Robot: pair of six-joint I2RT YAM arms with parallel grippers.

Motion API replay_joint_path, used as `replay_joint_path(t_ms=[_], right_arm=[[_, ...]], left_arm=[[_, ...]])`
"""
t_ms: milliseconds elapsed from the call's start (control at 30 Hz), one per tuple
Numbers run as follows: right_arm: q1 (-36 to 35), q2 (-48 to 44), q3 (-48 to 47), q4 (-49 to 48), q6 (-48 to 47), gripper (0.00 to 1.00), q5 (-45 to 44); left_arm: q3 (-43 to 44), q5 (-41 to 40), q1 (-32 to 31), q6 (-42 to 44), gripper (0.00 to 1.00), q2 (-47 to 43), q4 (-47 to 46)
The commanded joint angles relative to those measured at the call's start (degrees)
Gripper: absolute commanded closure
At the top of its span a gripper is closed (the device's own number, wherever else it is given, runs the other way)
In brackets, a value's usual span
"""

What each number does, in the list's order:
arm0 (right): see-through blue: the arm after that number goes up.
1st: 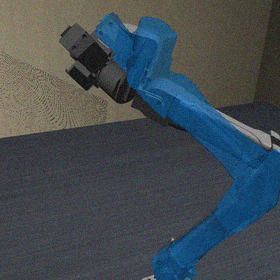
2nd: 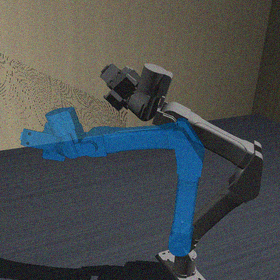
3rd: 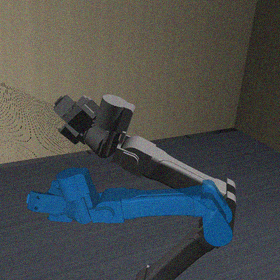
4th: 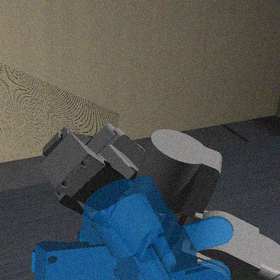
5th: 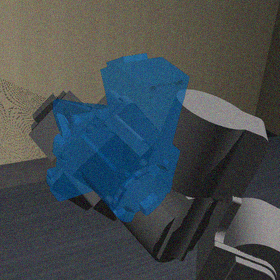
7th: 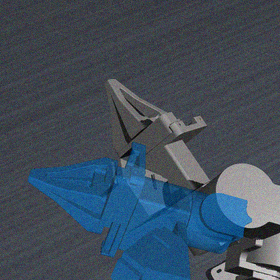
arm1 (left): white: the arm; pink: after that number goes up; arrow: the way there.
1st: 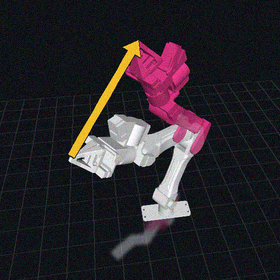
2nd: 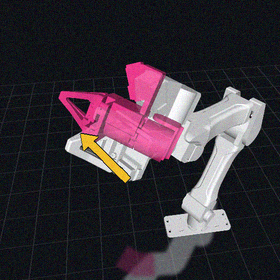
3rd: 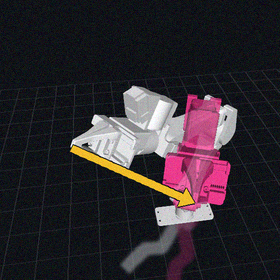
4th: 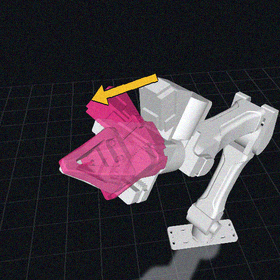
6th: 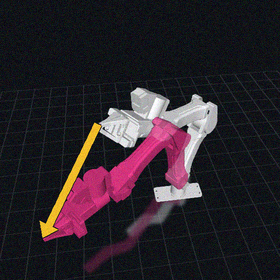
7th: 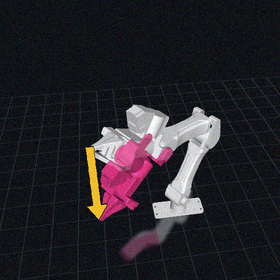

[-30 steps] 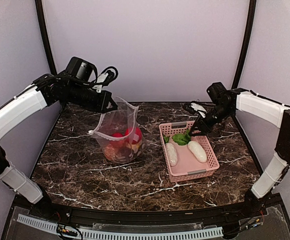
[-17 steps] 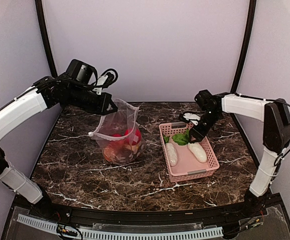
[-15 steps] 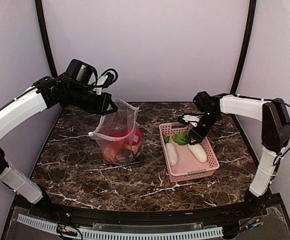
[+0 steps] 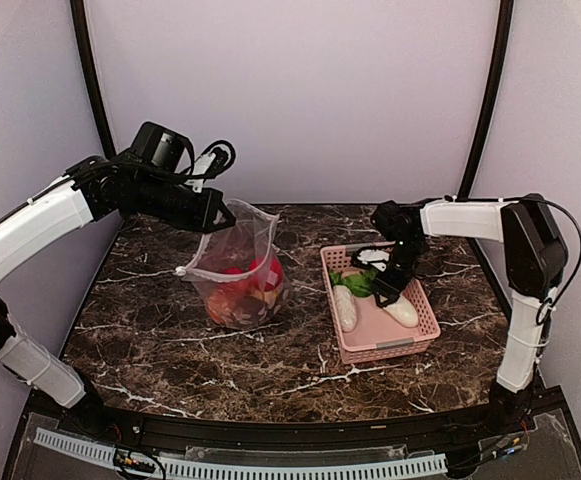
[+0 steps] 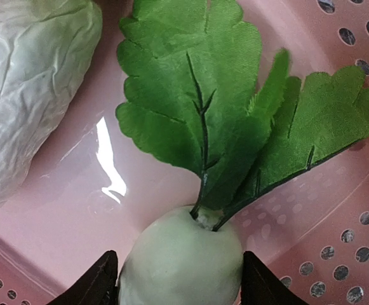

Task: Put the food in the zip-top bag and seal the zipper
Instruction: Pick up the fake vegetable from the bin.

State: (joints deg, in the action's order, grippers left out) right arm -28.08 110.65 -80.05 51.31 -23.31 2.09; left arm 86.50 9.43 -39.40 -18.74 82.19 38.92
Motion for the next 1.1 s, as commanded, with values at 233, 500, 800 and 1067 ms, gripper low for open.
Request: replay_joint_path(t_ms=[233, 500, 800, 1067], right_arm=[[-0.66, -1.27, -4.96, 3.18, 1.76, 0.56, 1.25], [1.18, -7.8, -6.8, 5.12, 1.46, 0.61, 3.14], [4.42, -15.79, -11.69, 6.48, -0.3, 0.66, 11.72], [1.99, -21.1, -18.6, 1.56, -1.84, 0.67, 33.31]], left_arm=[[-0.09, 0.98, -0.15, -0.67, 0.99, -1.35, -0.97], [0.64, 0.88, -0.15, -0.46, 0.99, -0.07, -1.54], [0.3, 1.13, -0.15, -1.15, 0.99, 0.47, -2.86], [0.9, 1.76, -0.15, -1.53, 0.99, 1.25, -3.07]])
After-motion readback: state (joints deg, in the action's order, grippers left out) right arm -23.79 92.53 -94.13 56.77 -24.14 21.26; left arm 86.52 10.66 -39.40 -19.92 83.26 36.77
